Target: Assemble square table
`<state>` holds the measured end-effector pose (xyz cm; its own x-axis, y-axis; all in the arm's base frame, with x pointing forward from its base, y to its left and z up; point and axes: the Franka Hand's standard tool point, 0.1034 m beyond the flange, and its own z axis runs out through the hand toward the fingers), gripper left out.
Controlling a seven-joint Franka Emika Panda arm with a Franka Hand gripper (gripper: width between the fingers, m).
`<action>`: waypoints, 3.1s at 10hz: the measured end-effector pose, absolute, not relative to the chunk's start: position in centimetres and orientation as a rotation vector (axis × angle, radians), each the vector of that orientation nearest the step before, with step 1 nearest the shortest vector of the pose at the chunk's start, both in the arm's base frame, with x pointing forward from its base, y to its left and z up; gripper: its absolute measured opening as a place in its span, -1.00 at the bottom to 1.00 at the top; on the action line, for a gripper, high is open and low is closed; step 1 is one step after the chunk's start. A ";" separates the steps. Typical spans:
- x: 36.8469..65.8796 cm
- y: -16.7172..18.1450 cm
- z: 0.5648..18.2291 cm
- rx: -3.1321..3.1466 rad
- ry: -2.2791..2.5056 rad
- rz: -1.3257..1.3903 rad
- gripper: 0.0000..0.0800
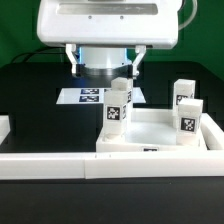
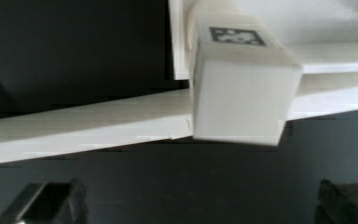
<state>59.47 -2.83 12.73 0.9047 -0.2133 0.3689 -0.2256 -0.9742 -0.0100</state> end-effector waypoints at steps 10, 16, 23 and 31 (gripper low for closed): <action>59.9 -3.0 11.4 3.216 -0.424 0.079 0.62; 59.0 -2.3 8.6 3.195 -0.544 -0.053 0.62; 59.0 -2.3 8.5 3.131 -0.831 -0.067 -0.27; 60.6 -0.9 8.3 2.505 -2.076 -0.128 -0.27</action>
Offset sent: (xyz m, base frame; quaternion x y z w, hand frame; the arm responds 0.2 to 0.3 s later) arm 0.0111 0.0079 -0.0218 0.0547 -0.1036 0.0239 0.9928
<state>60.58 -0.94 8.26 0.1865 -0.9735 -0.1327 -0.9824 -0.1831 -0.0374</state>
